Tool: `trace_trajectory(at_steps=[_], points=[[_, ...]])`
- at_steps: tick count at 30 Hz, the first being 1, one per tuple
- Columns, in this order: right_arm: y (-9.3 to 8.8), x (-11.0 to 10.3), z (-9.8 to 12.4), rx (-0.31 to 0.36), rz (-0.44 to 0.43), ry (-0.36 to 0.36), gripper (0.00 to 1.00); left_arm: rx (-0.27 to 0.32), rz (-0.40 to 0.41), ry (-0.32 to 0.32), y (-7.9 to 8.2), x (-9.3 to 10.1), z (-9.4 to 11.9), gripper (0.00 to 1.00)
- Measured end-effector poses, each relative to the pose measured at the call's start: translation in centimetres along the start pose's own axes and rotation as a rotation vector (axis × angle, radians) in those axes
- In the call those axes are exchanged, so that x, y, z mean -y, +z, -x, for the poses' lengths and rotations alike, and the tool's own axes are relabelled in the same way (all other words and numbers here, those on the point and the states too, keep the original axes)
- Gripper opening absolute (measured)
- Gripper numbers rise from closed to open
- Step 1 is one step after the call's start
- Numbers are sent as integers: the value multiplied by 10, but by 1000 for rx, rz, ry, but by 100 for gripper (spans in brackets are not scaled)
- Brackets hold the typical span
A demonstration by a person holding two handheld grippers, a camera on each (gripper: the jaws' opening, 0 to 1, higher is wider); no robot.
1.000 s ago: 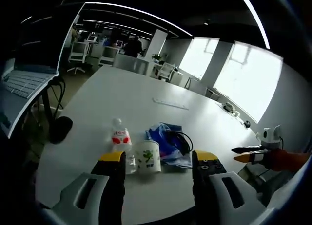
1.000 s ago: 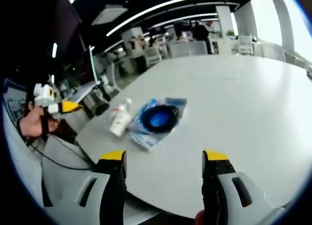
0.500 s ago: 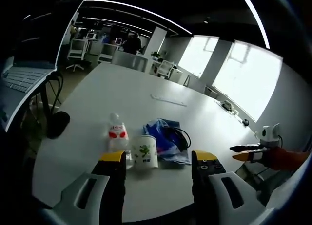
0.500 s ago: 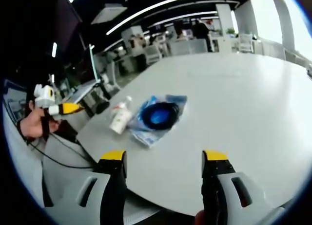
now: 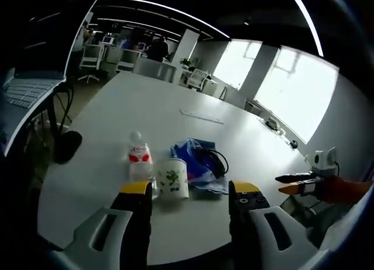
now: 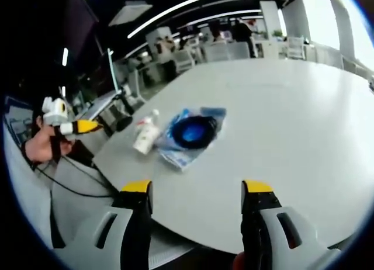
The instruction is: Arrange the tabletop items into an orderly group along one side of the table until the central work area is clear of visible clutter.
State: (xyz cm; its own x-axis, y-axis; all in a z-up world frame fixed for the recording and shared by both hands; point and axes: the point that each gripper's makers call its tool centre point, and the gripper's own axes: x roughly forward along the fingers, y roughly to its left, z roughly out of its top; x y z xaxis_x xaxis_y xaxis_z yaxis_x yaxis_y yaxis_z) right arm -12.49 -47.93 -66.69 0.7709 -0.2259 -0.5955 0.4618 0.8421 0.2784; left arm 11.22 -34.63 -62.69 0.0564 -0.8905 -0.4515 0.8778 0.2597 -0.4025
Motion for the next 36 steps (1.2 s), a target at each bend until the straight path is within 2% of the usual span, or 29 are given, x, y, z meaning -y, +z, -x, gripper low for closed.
trace_trajectory(at_steps=[11, 18, 23, 28, 36], points=[[3, 4, 2, 7, -4, -7, 60, -16, 17, 33, -3, -12, -7, 51], [-1, 6, 4, 3, -15, -16, 59, -27, 25, 58, 1, -24, -14, 51], [-4, 7, 6, 2, -22, -20, 59, -57, 69, 91, -3, -37, -22, 50], [-6, 8, 7, 1, -37, -23, 59, -118, 90, 119, -13, -46, -30, 50], [-13, 6, 6, -12, -40, -21, 59, -163, 111, 113, -20, -50, -47, 48]])
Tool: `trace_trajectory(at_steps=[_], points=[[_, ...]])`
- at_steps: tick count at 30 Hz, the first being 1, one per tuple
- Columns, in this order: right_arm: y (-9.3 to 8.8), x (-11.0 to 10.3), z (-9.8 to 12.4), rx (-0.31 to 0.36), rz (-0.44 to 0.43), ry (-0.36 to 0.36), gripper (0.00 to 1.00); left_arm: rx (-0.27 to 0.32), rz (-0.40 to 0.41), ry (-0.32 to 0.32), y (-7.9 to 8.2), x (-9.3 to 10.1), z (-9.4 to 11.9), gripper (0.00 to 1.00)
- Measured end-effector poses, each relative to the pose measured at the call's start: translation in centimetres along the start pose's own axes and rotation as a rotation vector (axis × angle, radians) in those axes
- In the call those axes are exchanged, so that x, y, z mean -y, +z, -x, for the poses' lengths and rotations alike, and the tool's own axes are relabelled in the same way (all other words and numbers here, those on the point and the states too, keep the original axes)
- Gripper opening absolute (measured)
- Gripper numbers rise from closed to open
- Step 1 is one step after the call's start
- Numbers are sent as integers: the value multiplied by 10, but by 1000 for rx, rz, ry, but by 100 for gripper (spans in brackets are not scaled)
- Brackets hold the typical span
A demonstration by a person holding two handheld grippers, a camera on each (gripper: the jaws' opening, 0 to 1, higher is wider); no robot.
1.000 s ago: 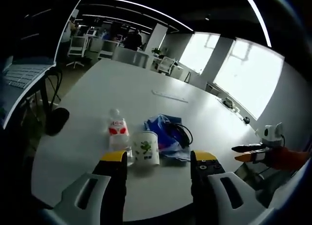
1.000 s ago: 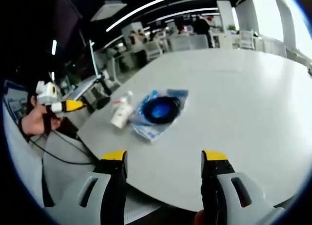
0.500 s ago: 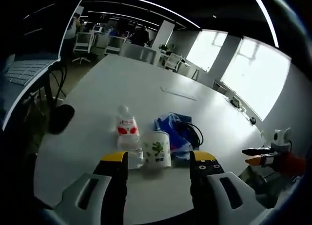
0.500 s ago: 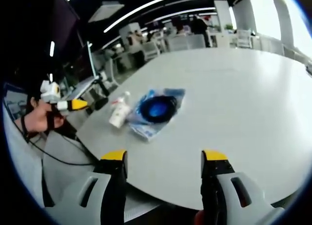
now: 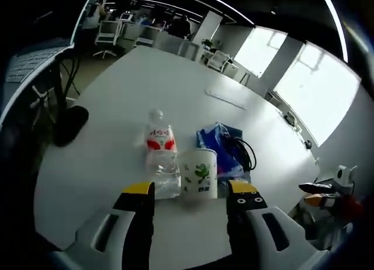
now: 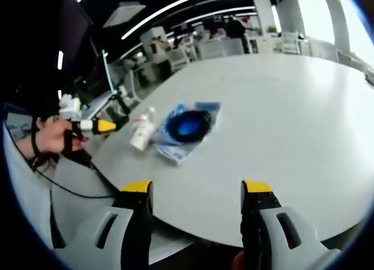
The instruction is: Arrange the tabletop items into an orderly group along one side of the table until the central work area is clear of visible clutter.
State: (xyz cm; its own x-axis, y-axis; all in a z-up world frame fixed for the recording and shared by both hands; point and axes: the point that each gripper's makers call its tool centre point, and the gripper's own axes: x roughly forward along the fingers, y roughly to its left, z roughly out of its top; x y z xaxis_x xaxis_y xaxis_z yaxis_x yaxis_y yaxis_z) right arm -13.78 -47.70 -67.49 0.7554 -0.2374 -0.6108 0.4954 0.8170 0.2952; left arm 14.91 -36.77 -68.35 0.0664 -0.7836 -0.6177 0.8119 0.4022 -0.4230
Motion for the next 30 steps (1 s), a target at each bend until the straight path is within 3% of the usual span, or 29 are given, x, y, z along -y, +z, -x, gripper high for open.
trace_trajectory(at_steps=[6, 11, 15, 19, 26, 30], points=[[-2, -2, 0, -6, -3, 3, 59, -7, -6, 27, 7, -7, -10, 47], [-6, -1, 0, -14, -10, 1, 58, -26, 42, 69, 14, -17, -23, 44], [-9, 0, 1, -22, -17, -1, 58, -18, 104, 83, 29, -23, -33, 41], [-12, 2, 1, -31, -20, 0, 58, -21, 106, 120, 40, -28, -43, 42], [-13, 3, 0, -42, -24, 3, 58, -56, 171, 169, 42, -35, -57, 45], [-13, 4, -3, -46, -24, 7, 58, -92, 161, 188, 41, -36, -66, 45]])
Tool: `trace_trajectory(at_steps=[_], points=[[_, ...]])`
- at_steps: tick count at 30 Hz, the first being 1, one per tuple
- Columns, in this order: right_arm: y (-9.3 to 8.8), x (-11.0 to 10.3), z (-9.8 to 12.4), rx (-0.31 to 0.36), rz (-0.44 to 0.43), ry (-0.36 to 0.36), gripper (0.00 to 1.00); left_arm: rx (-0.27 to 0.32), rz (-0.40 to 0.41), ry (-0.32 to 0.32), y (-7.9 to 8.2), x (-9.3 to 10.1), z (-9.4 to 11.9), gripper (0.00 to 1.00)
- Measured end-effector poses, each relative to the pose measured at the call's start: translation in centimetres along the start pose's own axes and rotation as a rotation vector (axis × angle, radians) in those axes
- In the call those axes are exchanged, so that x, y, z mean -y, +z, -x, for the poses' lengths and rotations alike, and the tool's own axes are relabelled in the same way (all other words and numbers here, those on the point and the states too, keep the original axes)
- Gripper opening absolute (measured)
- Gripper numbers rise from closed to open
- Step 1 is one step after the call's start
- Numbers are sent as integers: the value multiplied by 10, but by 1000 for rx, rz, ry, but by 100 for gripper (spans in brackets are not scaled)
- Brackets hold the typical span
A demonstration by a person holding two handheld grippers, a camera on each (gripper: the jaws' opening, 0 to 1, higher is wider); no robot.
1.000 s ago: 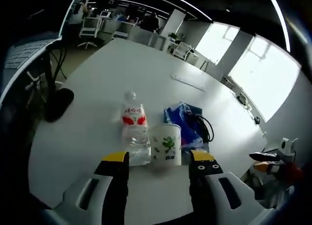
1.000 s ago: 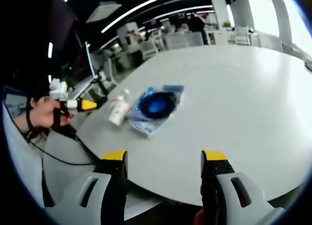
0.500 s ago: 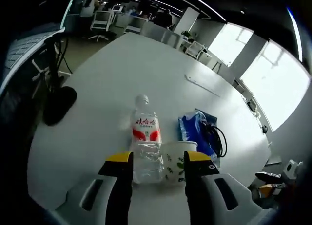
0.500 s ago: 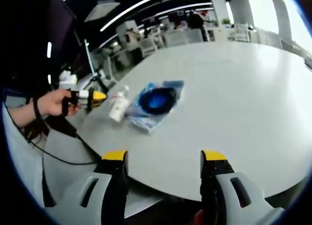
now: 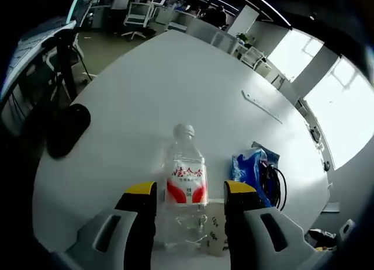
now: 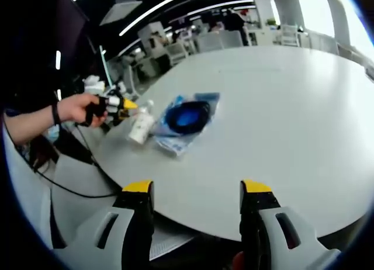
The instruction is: Arrange the tabletop items into an orderly group along one side of the table until the central work area is clear of visible clutter.
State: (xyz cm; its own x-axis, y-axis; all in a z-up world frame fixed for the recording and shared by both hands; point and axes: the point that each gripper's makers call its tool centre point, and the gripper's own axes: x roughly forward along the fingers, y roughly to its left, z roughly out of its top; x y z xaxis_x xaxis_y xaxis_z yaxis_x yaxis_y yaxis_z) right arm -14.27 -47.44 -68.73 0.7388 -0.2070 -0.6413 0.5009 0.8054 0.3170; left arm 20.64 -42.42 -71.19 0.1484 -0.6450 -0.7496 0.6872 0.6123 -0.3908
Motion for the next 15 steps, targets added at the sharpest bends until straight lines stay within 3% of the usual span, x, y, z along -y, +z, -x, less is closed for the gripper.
trace_trajectory(at_steps=[15], points=[[10, -4, -11, -15, 23, 23, 58, -109, -10, 46, -3, -8, -30, 46]])
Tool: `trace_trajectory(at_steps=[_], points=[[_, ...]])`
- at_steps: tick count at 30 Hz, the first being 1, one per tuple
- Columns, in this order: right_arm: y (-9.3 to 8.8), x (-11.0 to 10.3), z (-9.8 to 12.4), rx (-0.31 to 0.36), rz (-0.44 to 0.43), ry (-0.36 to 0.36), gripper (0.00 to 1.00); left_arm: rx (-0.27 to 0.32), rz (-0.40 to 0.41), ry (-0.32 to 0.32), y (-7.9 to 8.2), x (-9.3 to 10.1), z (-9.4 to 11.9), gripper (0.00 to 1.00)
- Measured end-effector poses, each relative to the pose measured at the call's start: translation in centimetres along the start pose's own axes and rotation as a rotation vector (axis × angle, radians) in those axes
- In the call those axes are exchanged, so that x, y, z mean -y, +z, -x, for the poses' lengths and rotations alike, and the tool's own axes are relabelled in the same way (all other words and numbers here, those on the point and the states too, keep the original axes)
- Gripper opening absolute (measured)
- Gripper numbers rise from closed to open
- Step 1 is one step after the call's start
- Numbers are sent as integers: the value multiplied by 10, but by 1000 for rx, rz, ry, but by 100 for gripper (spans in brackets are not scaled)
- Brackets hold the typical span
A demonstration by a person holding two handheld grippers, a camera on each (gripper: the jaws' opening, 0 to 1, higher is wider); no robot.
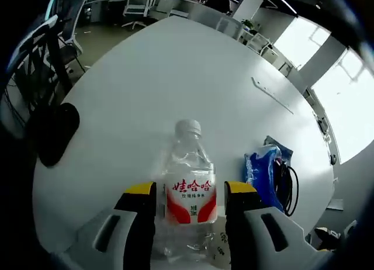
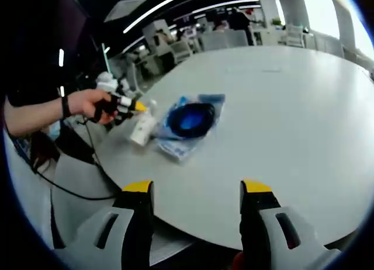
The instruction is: Arrange the tabletop items into an orderly group along one side of the table until the central work area is clear of visible clutter.
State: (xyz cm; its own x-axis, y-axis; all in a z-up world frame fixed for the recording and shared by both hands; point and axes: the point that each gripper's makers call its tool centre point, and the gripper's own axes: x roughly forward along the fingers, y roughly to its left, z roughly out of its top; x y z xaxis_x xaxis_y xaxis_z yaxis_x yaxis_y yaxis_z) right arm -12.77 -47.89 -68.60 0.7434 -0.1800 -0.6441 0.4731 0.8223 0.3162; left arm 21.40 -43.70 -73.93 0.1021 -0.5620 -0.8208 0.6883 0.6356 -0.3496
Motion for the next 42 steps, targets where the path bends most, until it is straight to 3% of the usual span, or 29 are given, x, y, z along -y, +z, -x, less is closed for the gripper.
trace_trajectory(at_steps=[4, 12, 19, 23, 32, 42], points=[[1, 0, -2, -6, 5, -1, 58, -99, -22, 11, -16, -2, -6, 43], [2, -1, -2, -9, 8, 0, 58, -84, -58, 17, -12, 0, -11, 42], [-2, 1, 0, -13, -2, -8, 58, -62, -59, -16, -7, -1, -9, 41], [-3, 4, 1, -11, -7, -12, 58, -59, -80, 1, -7, -6, -5, 40], [-3, 5, 1, -7, -11, -14, 57, -7, -90, -11, 0, -11, 4, 39], [-5, 2, -1, -4, -14, -8, 56, 83, -179, -22, 7, -7, 21, 39]])
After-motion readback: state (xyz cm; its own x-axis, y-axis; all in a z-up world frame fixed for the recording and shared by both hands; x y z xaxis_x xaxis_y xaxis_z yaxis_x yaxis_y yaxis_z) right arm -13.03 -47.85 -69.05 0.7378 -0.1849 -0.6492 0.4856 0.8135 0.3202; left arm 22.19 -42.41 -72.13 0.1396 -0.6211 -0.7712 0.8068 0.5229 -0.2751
